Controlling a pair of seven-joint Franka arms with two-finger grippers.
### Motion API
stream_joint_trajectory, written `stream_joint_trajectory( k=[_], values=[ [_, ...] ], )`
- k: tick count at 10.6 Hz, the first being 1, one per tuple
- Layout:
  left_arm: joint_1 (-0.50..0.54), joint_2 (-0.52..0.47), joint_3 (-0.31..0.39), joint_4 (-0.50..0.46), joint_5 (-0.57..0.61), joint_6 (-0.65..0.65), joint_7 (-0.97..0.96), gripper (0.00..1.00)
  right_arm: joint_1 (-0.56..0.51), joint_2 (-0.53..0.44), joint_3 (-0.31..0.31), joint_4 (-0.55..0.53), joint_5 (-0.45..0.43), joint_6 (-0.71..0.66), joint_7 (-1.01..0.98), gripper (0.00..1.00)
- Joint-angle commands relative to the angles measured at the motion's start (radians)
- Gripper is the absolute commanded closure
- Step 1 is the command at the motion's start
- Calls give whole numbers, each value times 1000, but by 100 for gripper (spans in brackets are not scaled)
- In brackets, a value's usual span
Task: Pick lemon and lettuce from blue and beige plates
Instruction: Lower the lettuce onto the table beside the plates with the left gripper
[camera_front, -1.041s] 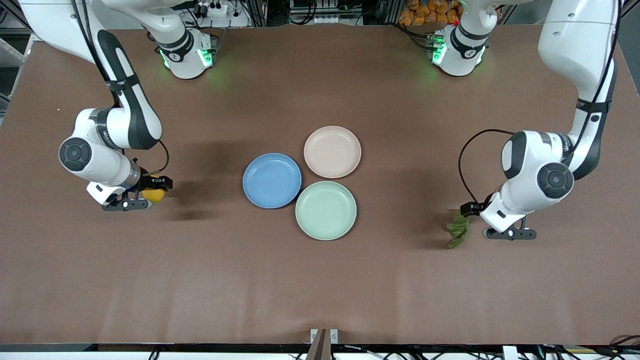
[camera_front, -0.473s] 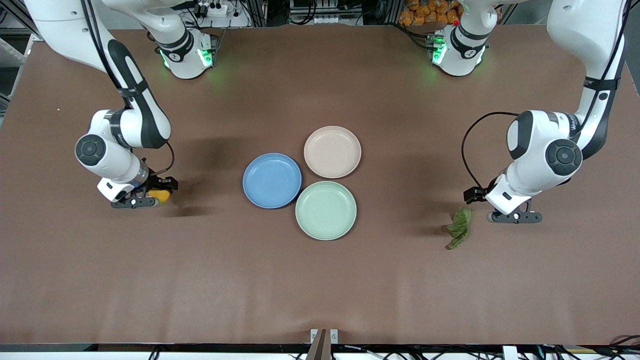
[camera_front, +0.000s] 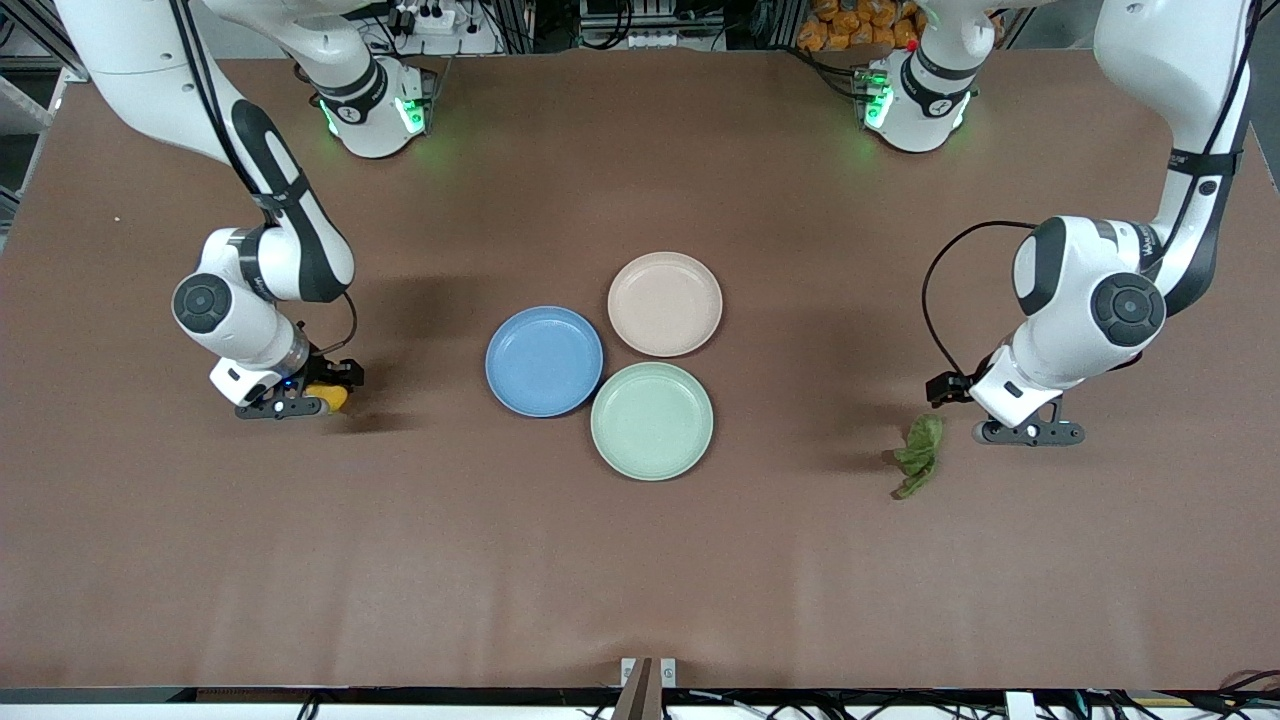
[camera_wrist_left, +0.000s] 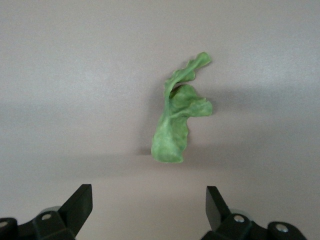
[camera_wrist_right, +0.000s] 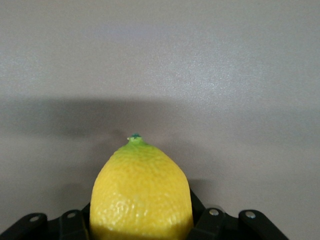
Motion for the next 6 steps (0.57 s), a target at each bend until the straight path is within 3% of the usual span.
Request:
stream_joint_trajectory(
  k=[1,2,3,6],
  values=[
    [-104,-100,105,-101,7,-21,11,0,2,9,4,-8,30,26,-15,49],
    [-160,-131,153,-141,7,-21,14,0,2,9,4,-8,39,25,-15,33],
    [-159,-163,154,-177,7,-22,17,0,2,9,4,-8,60,25,-15,18],
    [-145,-238,160,-268,7,-22,70,0,2,5,4,-3,65,13,-15,14]
  ],
)
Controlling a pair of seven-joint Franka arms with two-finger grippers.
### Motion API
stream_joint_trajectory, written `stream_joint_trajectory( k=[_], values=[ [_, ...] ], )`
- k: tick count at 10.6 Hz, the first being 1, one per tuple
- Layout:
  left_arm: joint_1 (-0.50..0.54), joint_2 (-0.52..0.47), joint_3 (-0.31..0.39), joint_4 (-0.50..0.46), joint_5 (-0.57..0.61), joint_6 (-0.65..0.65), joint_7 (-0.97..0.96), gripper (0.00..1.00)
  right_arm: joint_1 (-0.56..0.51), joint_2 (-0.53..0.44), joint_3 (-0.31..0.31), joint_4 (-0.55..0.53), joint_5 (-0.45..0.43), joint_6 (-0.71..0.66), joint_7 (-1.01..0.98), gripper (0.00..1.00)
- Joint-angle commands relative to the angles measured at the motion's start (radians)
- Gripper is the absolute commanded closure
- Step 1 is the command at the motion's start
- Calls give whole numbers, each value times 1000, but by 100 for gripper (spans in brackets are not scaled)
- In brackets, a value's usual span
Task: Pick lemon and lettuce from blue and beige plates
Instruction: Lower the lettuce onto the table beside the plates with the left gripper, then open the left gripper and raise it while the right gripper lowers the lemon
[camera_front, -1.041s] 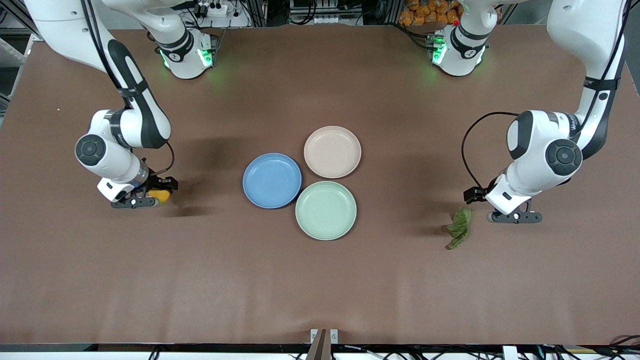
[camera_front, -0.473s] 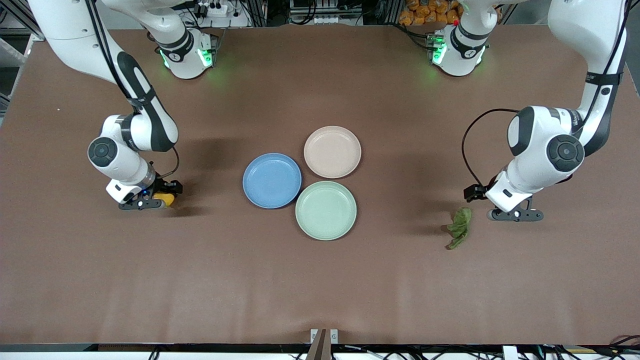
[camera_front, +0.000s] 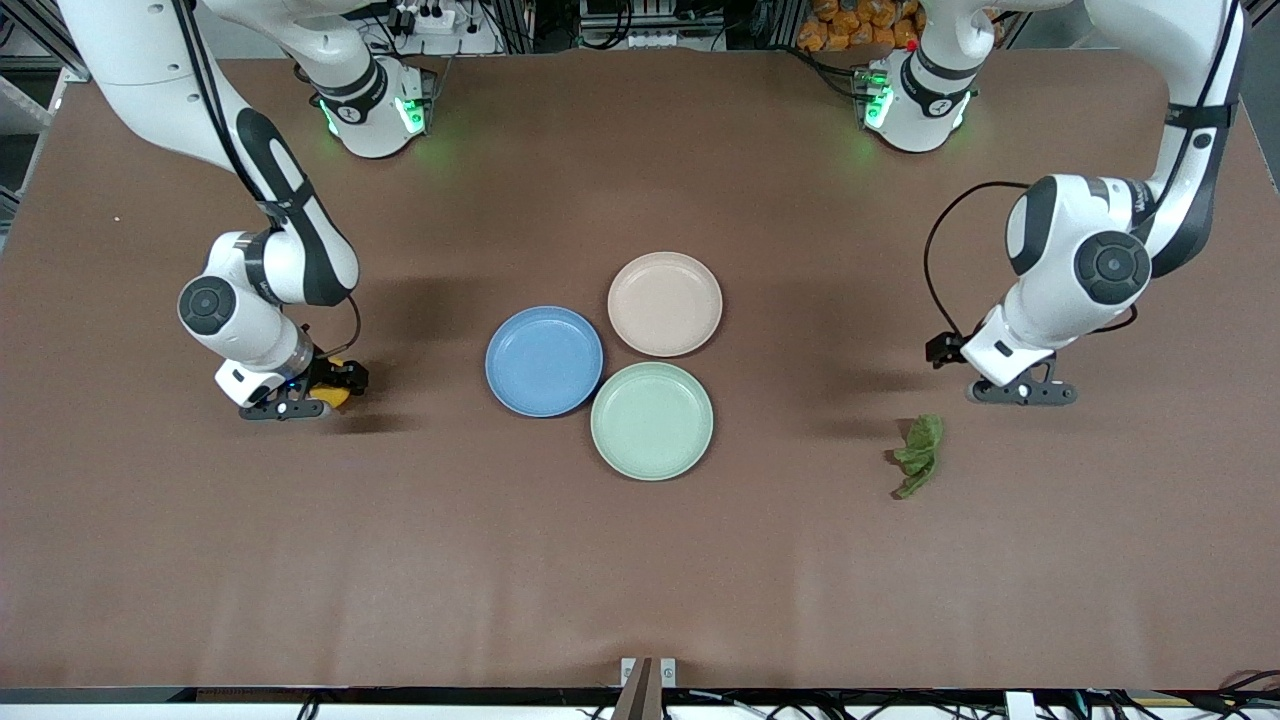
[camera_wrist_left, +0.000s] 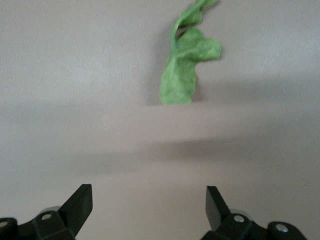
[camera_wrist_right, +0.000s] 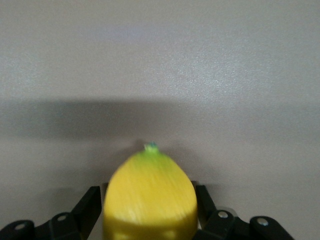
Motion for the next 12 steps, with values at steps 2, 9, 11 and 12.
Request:
stream_joint_trajectory(
  k=[2,9,11,12],
  values=[
    [-2,-105,14,-74,7,-32,34,0,-2,-34,1,5,28,-30,-21,0],
    [6,-188,5,94,2,-163,34,0,-8,-158,-43,174,28,-421,-21,0],
    [7,-186,5,229,-12,-248,34,0,-8,-181,-60,246,29,-541,-15,0],
    [7,-186,3,279,-22,-275,34,0,-8,-195,-62,269,28,-563,-15,0]
  ],
)
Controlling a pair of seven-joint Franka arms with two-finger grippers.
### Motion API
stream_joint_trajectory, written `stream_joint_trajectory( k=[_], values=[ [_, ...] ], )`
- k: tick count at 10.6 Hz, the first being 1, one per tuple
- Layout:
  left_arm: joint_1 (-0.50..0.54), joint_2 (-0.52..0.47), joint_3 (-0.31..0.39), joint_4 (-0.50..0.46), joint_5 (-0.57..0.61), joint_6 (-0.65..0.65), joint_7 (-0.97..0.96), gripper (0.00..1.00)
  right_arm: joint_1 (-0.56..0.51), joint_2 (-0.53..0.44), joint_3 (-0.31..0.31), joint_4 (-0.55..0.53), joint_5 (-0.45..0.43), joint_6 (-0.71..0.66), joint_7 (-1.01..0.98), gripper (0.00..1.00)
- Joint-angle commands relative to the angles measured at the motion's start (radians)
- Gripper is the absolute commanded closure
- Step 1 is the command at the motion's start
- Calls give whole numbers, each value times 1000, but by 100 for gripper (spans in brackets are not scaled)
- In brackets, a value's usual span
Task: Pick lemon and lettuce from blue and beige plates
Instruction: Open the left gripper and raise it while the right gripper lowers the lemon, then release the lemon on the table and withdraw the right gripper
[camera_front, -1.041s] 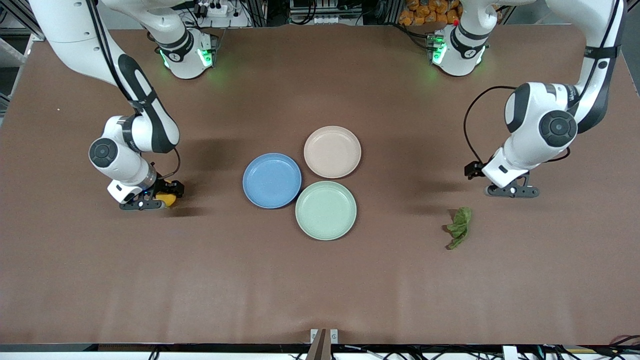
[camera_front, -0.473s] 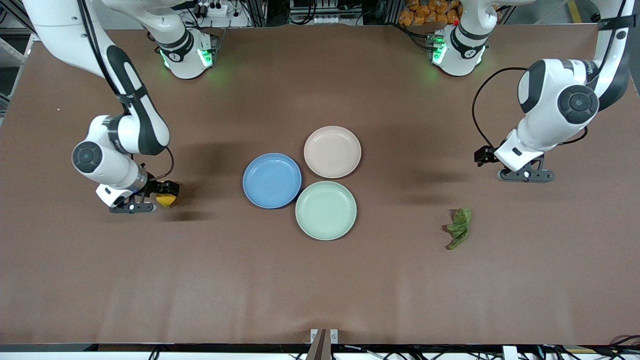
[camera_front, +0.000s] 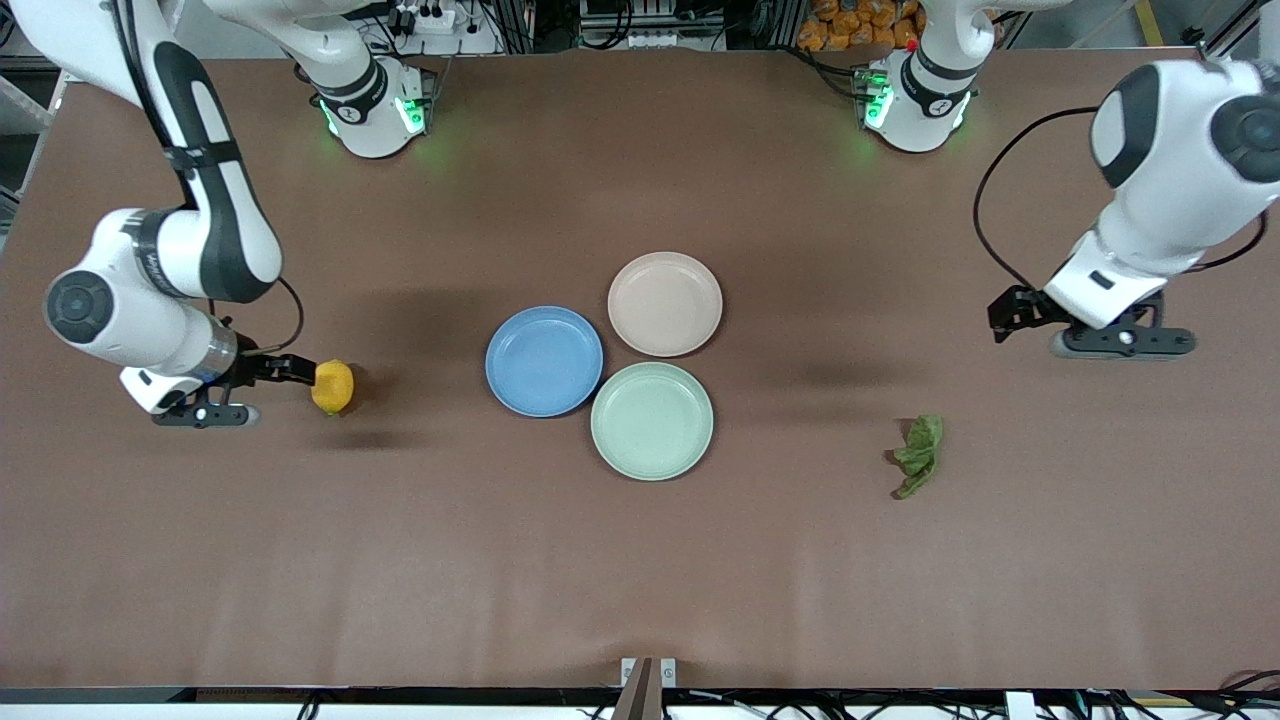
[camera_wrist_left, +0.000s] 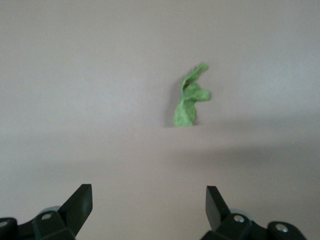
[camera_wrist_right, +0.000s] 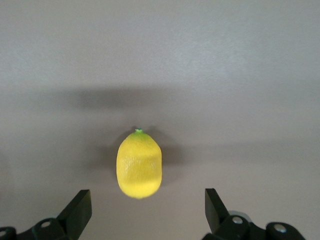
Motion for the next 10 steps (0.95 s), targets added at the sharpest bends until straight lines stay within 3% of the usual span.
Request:
stream_joint_trajectory(
  k=[1,6,10],
  values=[
    [3,2,-5,123,-23,-90,20,0,-8,-48,-7,46,23,-70,-15,0],
    [4,15,-9,333,-64,-409,75,0,-5,-61,-44,294,9,-376,-16,0],
    [4,7,-22,422,-78,-515,112,0,-3,-72,-44,463,-1,-501,-19,0]
  ],
)
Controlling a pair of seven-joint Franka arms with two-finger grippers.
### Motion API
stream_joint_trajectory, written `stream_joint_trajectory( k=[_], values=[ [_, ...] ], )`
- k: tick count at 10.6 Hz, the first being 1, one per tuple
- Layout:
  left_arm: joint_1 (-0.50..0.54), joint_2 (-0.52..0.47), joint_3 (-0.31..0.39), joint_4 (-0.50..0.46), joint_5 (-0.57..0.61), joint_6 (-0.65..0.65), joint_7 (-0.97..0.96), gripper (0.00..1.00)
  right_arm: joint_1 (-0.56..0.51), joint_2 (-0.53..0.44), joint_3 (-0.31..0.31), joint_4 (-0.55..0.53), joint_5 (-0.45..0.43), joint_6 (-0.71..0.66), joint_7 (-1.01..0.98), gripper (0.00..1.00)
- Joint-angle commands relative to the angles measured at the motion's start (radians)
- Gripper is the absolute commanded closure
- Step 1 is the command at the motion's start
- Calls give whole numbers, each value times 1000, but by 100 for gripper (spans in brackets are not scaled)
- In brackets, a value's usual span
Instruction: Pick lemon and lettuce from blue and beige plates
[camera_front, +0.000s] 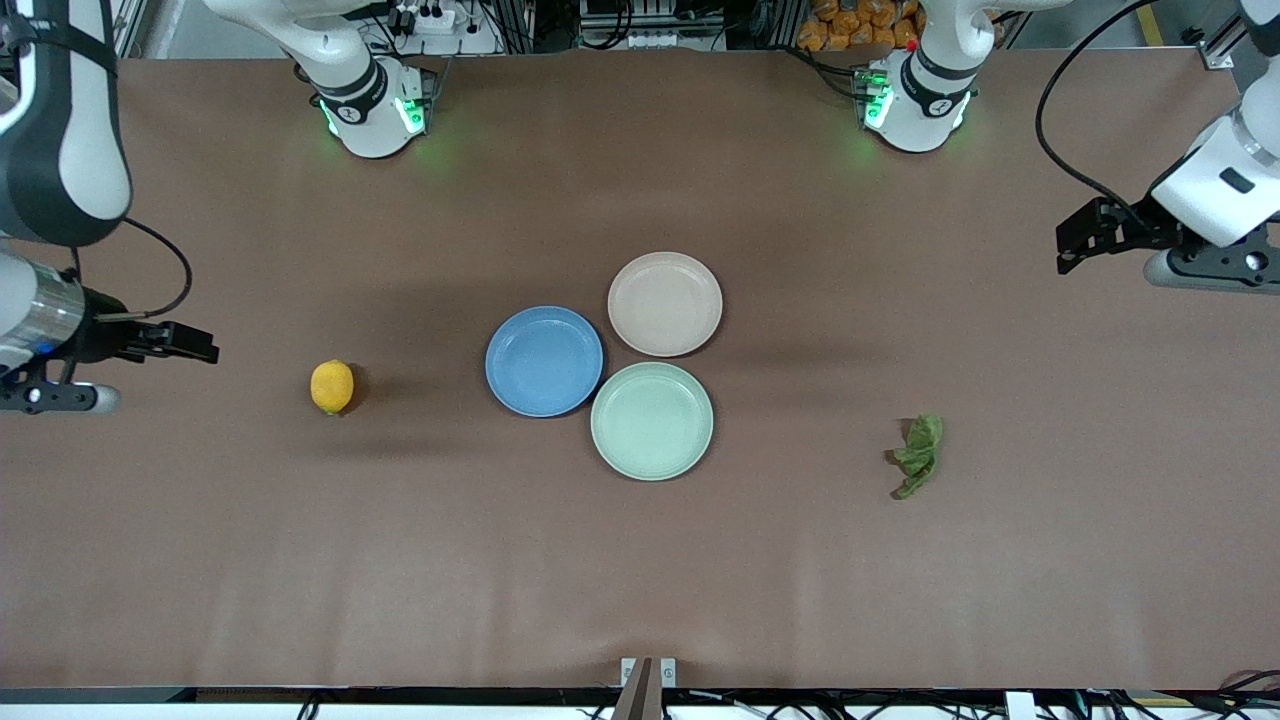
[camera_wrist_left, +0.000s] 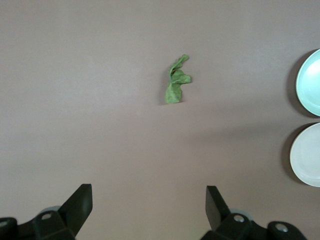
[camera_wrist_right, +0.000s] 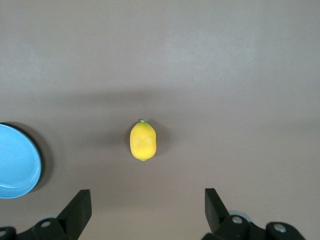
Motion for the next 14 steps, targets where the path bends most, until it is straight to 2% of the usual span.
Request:
stream_joint_trajectory(
  k=[1,2,4,6,14],
  values=[
    [10,11,-15,82,-50,-67,20,0,-4,-6,0,87,0,-49,-19,0],
    [16,11,-26,92,-57,-78,15,0,-4,-9,0,110,2,-65,-19,0],
    [17,14,-25,93,-55,-80,12,0,-3,-19,0,167,-22,-186,-11,0],
    [15,19,-25,97,-54,-80,-59,0,5,-62,8,173,-79,-193,23,0],
    [18,34,-25,105,-49,-80,-71,0,15,-144,40,155,-101,-230,36,0]
  ],
)
